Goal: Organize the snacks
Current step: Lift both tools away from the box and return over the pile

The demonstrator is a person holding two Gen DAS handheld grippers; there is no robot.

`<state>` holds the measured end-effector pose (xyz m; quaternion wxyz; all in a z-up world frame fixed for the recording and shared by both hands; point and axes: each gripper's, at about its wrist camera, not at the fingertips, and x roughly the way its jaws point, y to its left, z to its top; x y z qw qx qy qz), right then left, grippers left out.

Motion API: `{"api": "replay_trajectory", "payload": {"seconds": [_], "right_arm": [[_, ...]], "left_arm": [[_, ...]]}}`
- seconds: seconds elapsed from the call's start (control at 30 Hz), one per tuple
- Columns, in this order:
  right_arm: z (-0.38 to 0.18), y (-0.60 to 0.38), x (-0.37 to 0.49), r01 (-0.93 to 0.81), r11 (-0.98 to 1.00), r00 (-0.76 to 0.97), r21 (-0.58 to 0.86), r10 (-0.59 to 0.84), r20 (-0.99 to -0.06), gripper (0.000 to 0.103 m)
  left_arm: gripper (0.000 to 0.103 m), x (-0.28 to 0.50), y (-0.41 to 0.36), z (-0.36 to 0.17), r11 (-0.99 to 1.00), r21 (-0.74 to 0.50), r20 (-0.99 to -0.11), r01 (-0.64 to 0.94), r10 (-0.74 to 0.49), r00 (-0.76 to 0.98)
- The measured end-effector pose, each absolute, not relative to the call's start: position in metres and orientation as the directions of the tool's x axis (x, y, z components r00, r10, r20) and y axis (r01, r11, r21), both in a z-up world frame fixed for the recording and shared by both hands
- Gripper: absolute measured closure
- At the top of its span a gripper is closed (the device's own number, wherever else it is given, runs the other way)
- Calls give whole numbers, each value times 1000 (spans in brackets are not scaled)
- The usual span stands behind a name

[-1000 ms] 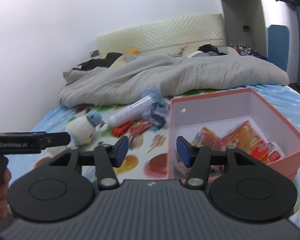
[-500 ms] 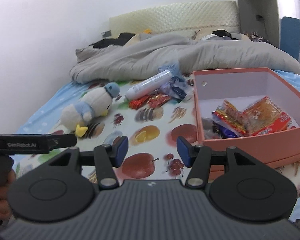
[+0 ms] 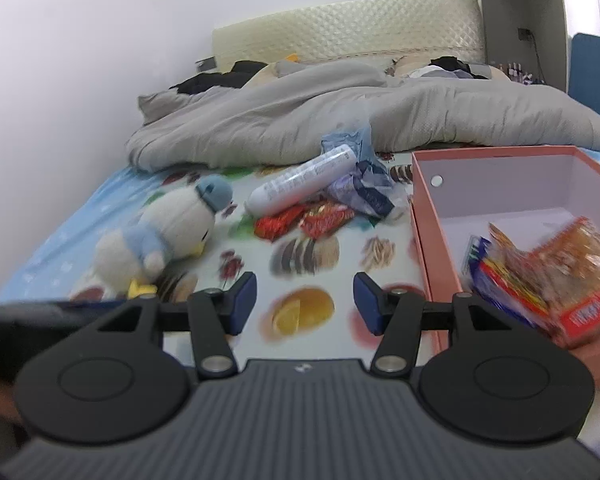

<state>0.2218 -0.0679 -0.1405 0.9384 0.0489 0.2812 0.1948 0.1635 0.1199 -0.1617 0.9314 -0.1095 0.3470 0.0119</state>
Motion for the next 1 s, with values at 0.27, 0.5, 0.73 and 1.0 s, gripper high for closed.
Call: {"api": "replay_trajectory", "payload": {"seconds": [0.27,0.5,0.73,1.0], "right_arm": [[-151,-38,338,-427,893,679,144,422,-601,47],[-174,-14,416,-448,878,595,167,432,-678,47],[-213,-9,483,-327,916,512,235,380,-770,15],[-231,9,520,-352,920,480,175,338,-809,14]], "left_arm": [[15,271,113,-208,993,-117,-656,-35,-51,753],[15,342,127,-231,996,-76,-633,-47,-12,774],[14,385,135,-245,997,-41,-626,-60,21,780],[11,409,139,-261,998,41,-622,-53,67,780]]}}
